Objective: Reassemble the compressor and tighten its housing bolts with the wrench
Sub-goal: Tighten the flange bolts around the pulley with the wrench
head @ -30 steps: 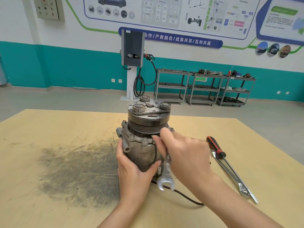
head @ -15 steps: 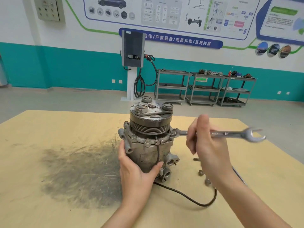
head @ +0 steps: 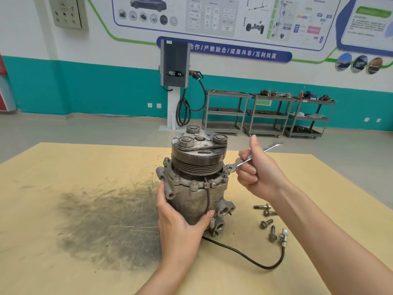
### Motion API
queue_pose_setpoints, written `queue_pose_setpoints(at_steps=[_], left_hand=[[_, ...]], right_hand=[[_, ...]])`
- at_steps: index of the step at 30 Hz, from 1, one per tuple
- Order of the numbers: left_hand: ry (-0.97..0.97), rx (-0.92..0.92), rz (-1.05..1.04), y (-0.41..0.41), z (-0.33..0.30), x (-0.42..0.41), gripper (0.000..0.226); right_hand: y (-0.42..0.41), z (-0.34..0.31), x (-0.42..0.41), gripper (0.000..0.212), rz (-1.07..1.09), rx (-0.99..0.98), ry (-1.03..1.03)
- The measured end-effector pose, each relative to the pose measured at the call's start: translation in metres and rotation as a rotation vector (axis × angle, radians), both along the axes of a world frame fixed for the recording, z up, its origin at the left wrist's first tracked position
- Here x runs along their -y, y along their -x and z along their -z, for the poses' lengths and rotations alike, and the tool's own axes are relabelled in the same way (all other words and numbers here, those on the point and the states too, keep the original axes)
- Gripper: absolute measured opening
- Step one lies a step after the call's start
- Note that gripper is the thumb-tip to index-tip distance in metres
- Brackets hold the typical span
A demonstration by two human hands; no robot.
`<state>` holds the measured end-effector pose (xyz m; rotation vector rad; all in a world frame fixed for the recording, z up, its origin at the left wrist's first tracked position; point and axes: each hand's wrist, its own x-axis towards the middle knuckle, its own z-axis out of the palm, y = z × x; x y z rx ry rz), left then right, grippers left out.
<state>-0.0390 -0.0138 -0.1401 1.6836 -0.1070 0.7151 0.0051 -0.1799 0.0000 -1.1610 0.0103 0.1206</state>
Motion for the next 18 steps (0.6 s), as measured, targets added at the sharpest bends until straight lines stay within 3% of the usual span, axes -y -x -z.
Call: queue_pose_setpoints(at_steps=[5,9,18], left_hand=[[-0.001,0.002,0.009,-0.002,0.001,-0.001,0.126],[-0.006,-0.007,0.006,-0.001,0.0,-0.001,0.125],[-0.013,-0.01,-0.008,-0.002,0.002,0.0,0.124]], right_hand=[[-0.008,0.001,-0.002,0.049,-0.12,-0.15,-0.084],[-0.011,0.001,-0.001,0.049,-0.156,-0.162,-0.095],[0.014,0.019,-0.004,0.045,0.085,0.015,-0.234]])
